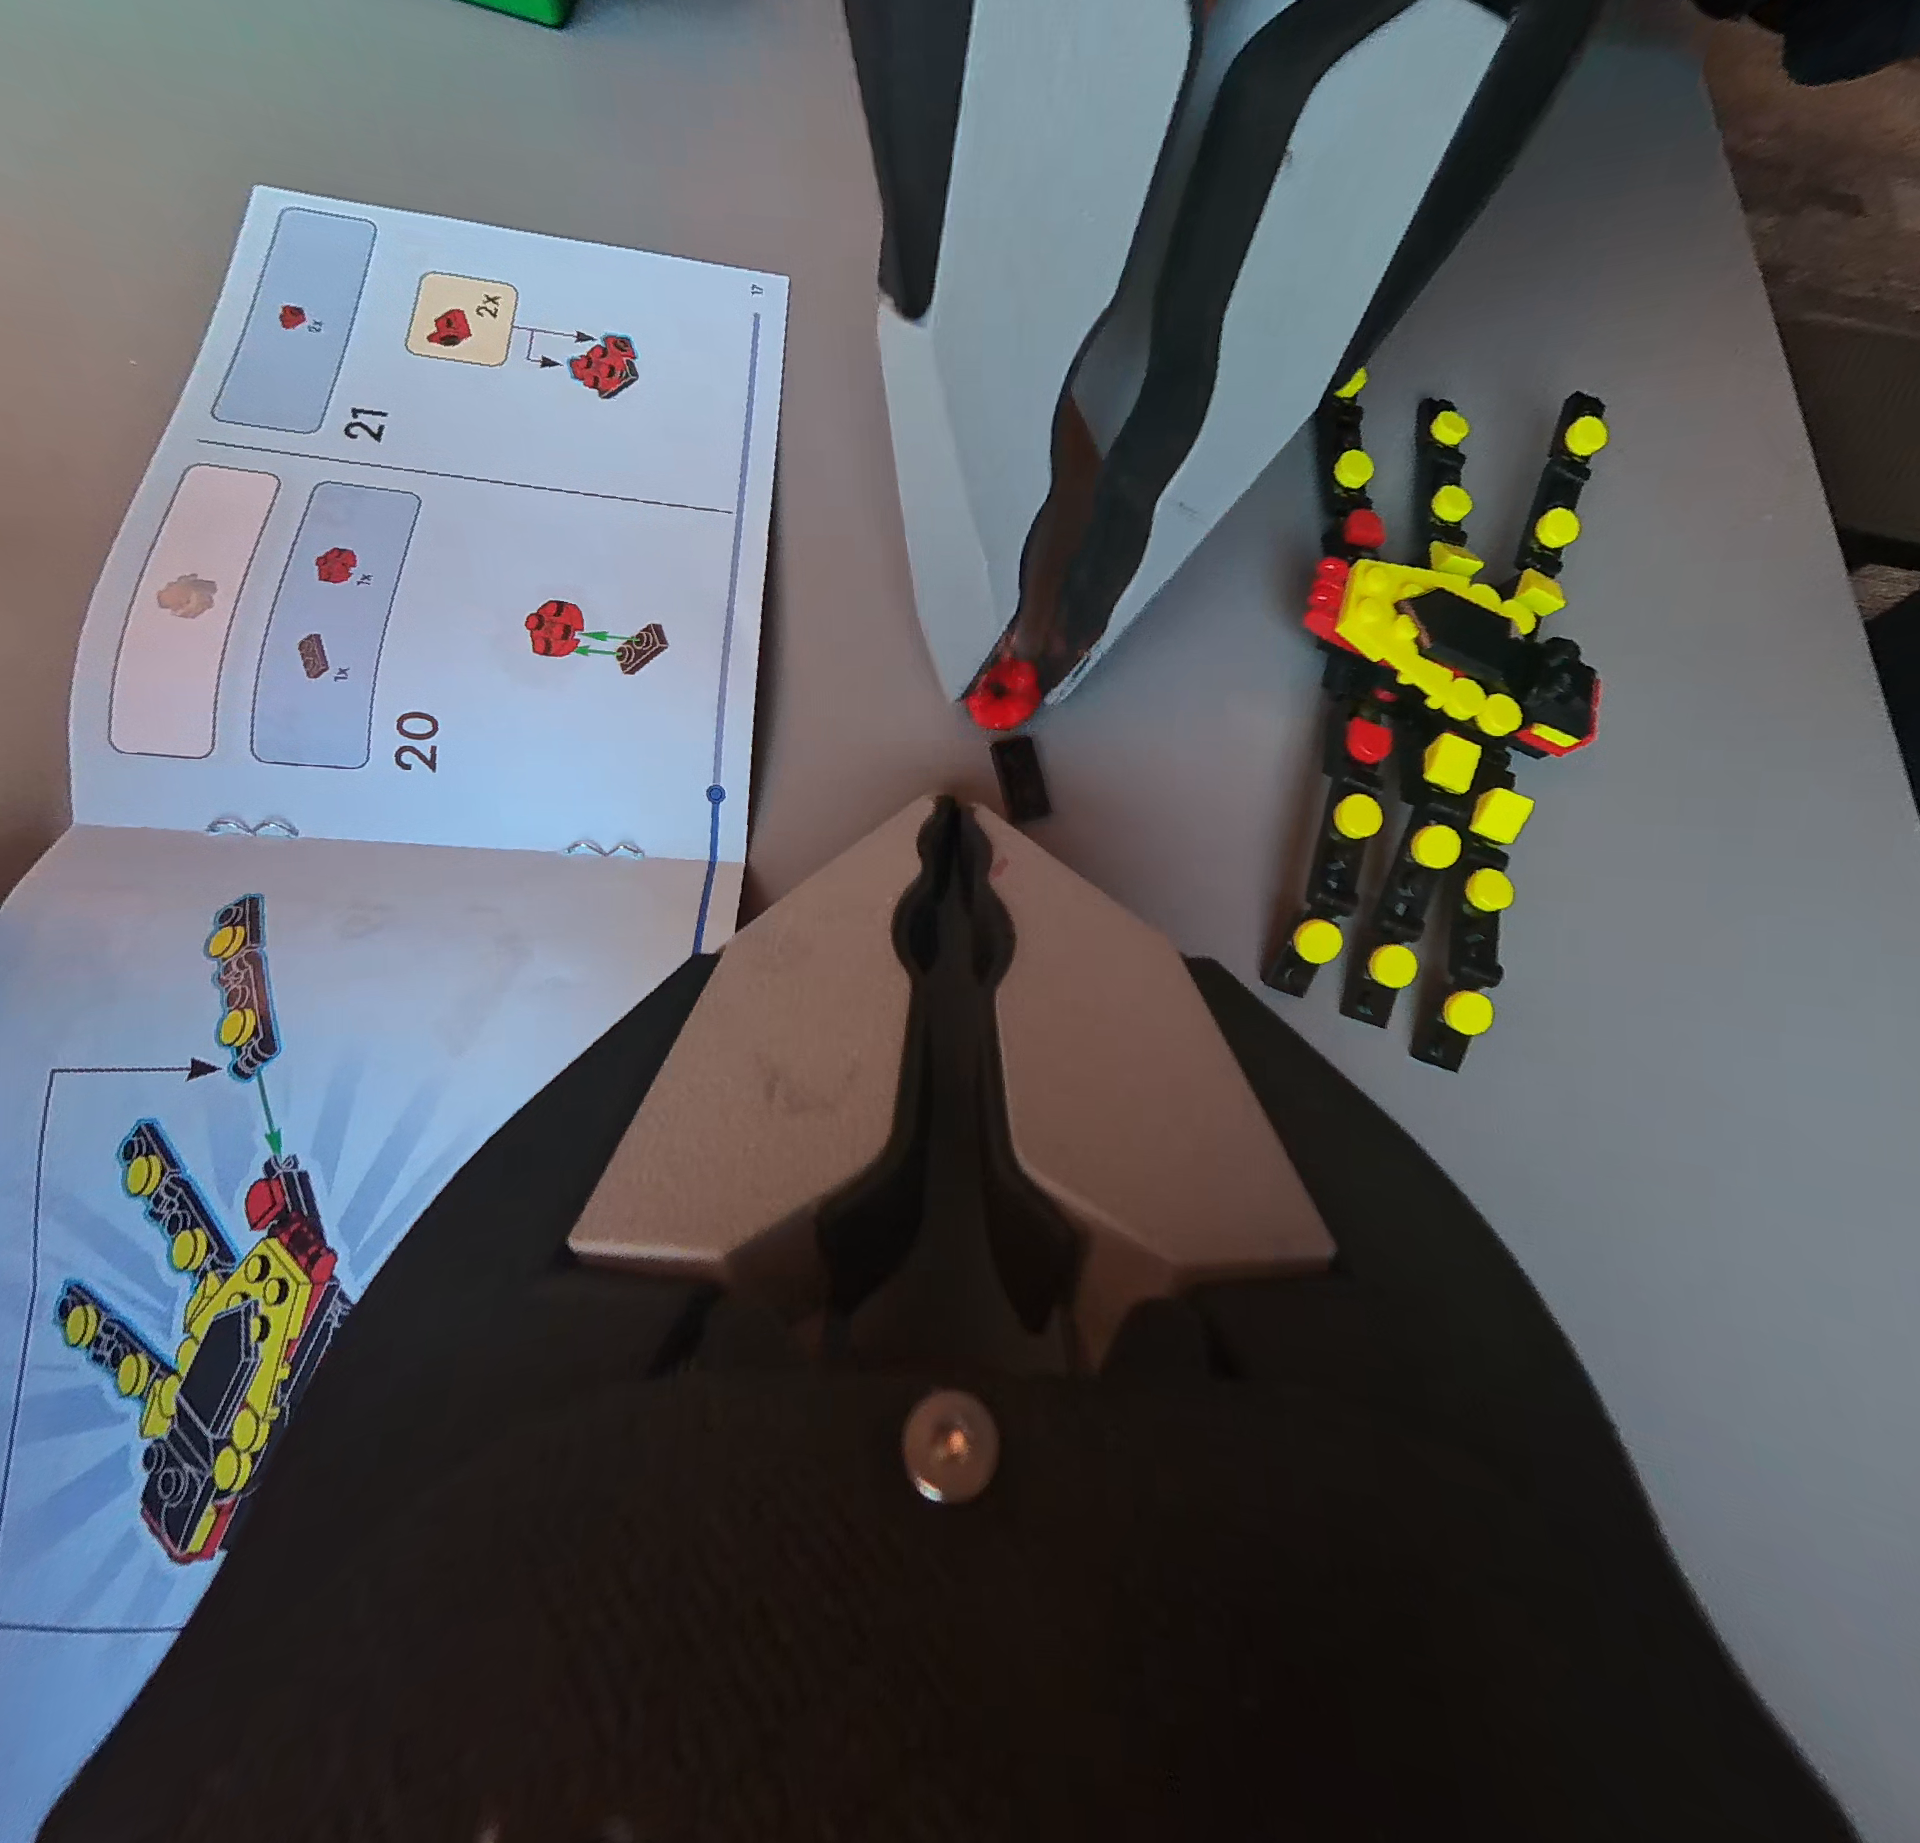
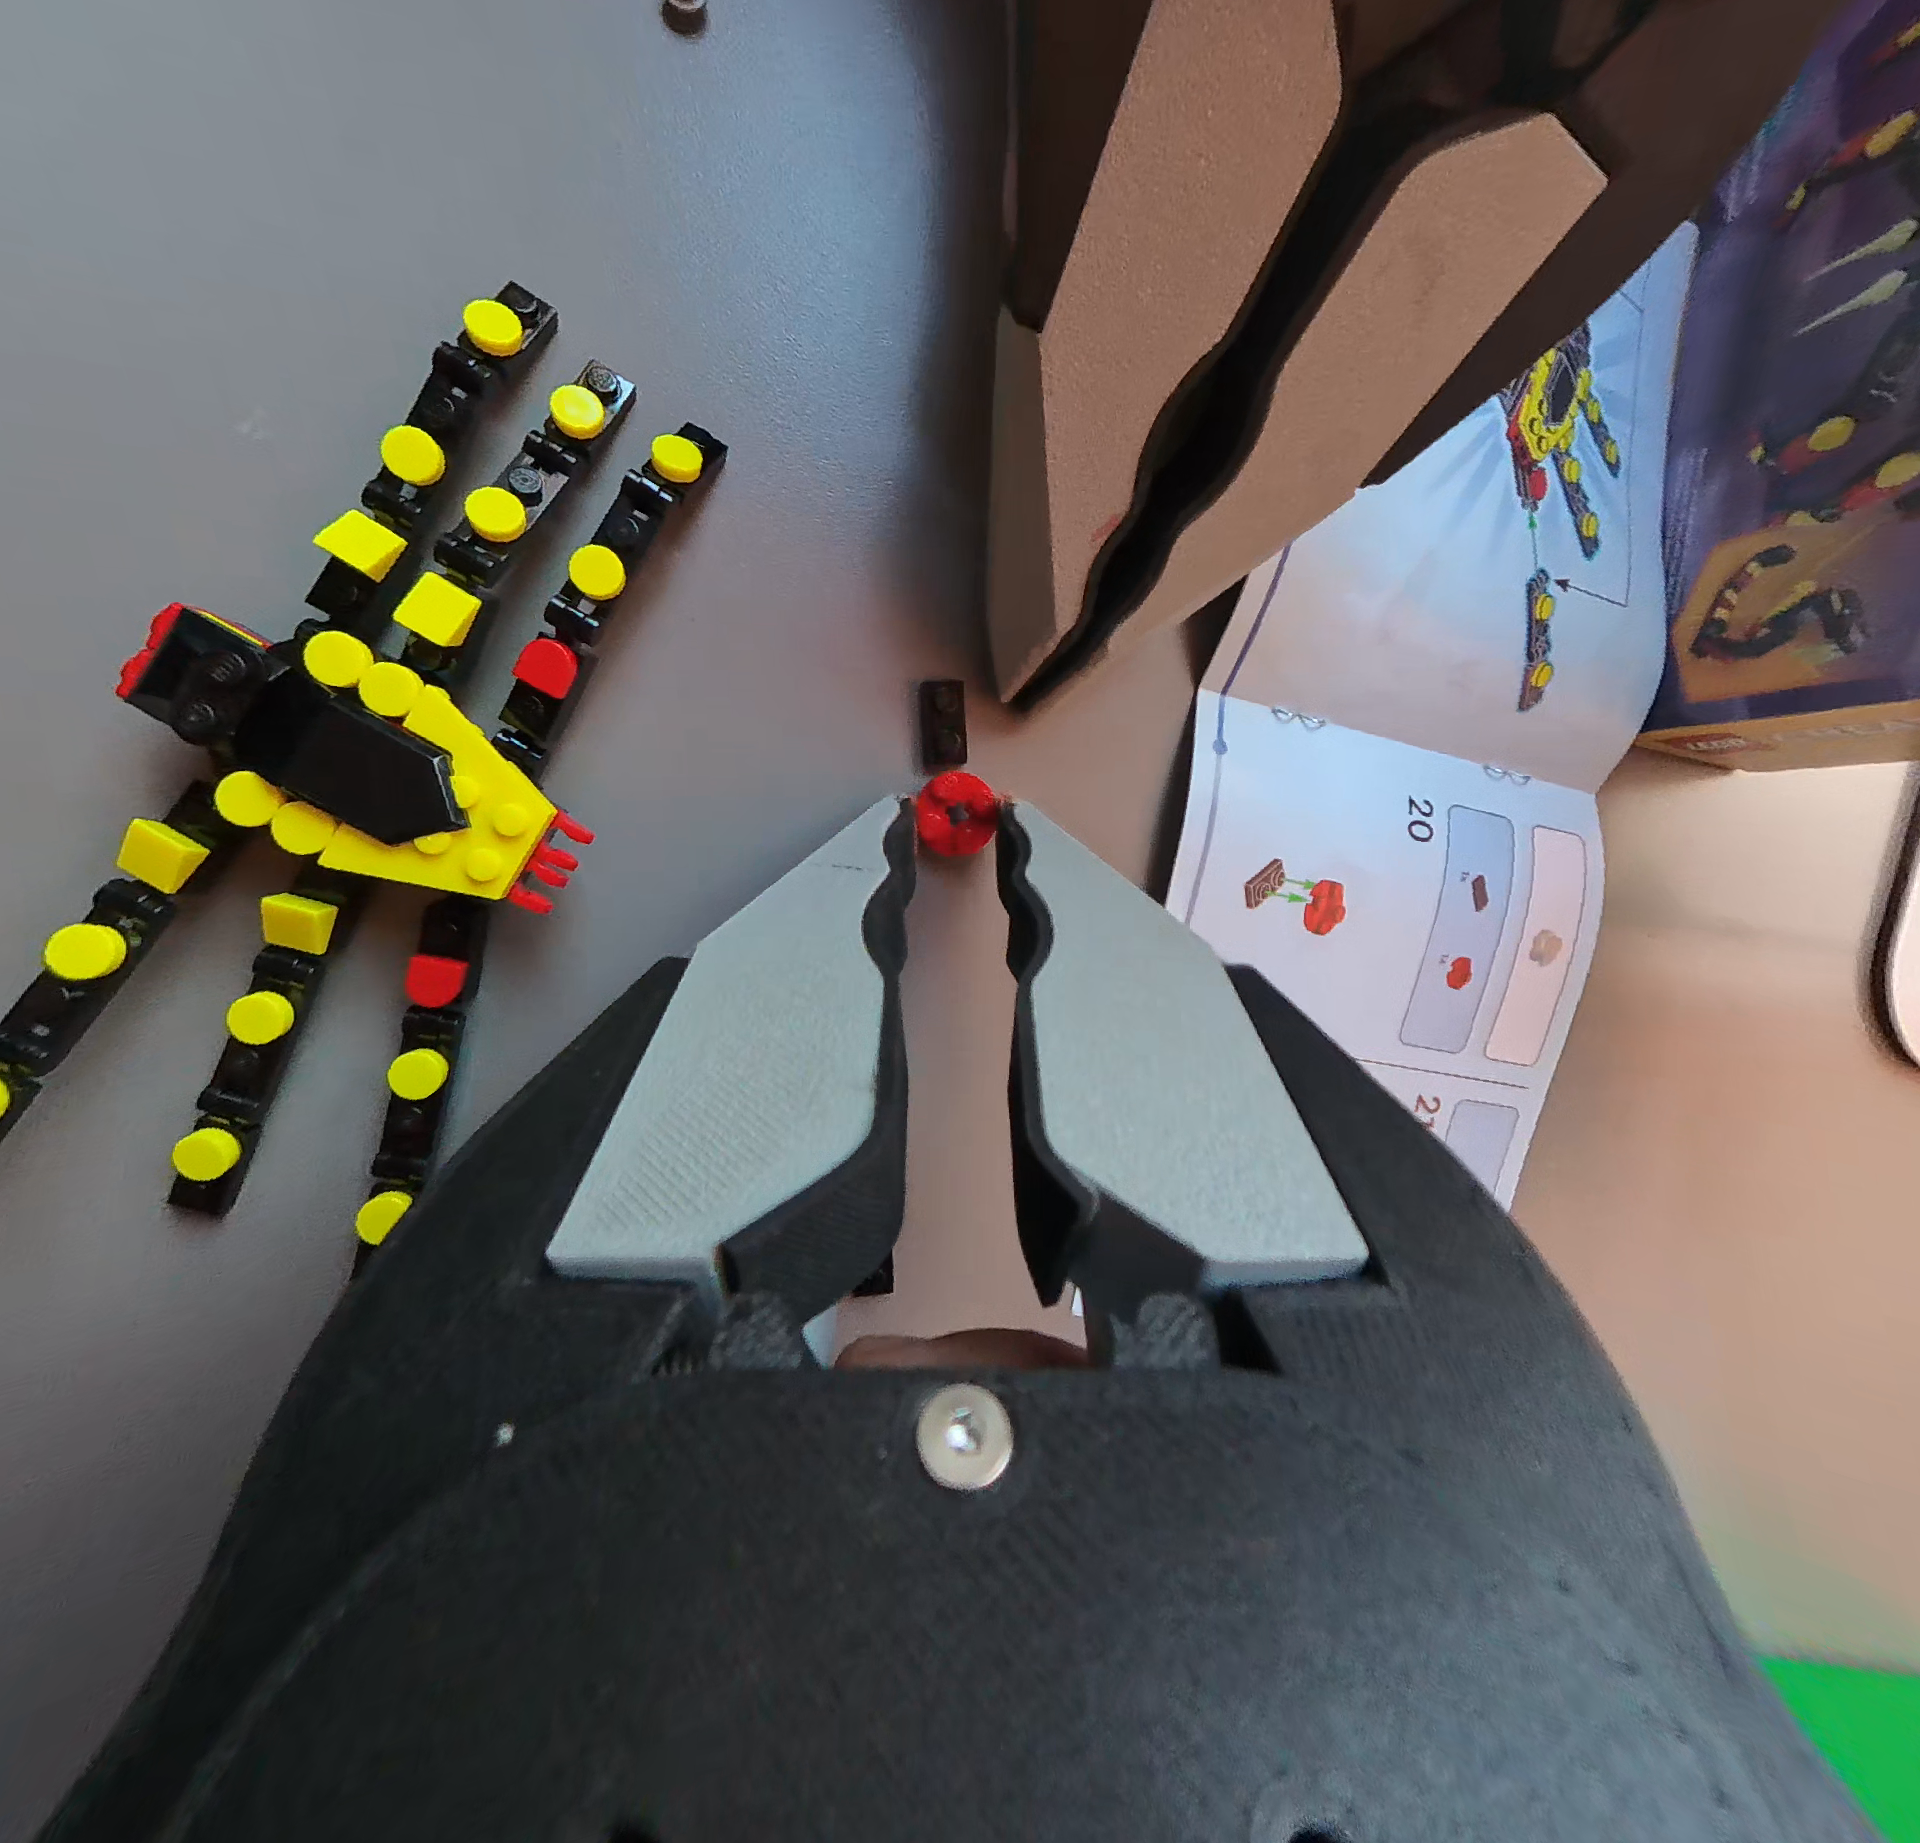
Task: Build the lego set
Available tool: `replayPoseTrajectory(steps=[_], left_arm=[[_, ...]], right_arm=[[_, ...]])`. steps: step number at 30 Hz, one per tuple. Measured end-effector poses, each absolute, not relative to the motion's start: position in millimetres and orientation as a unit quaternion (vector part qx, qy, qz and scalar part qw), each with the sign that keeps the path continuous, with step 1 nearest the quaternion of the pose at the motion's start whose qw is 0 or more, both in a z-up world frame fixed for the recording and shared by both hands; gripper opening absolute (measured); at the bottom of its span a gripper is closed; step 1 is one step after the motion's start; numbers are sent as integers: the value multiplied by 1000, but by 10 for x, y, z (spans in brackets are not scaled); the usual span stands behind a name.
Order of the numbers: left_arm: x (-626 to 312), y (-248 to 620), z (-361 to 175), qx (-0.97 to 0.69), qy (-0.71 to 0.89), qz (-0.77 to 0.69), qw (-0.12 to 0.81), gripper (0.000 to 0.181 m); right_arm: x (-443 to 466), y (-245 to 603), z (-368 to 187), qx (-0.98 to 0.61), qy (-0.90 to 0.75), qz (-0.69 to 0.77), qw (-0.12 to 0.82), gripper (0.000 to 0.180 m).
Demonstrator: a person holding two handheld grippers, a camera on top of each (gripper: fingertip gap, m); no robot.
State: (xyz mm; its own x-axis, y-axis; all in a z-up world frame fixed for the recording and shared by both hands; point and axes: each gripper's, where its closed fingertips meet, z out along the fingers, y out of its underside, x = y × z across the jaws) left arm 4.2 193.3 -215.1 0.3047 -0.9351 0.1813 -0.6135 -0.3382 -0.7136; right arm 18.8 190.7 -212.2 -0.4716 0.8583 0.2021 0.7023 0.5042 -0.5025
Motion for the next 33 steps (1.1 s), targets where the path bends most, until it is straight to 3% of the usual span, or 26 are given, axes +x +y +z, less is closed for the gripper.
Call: replayPoseTrajectory(steps=[33], left_arm=[[37, 1931, -2151, -768, 493, -319, 254, 0]], right_arm=[[39, 1829, -2089, -560, -794, 126, 198, 12]])
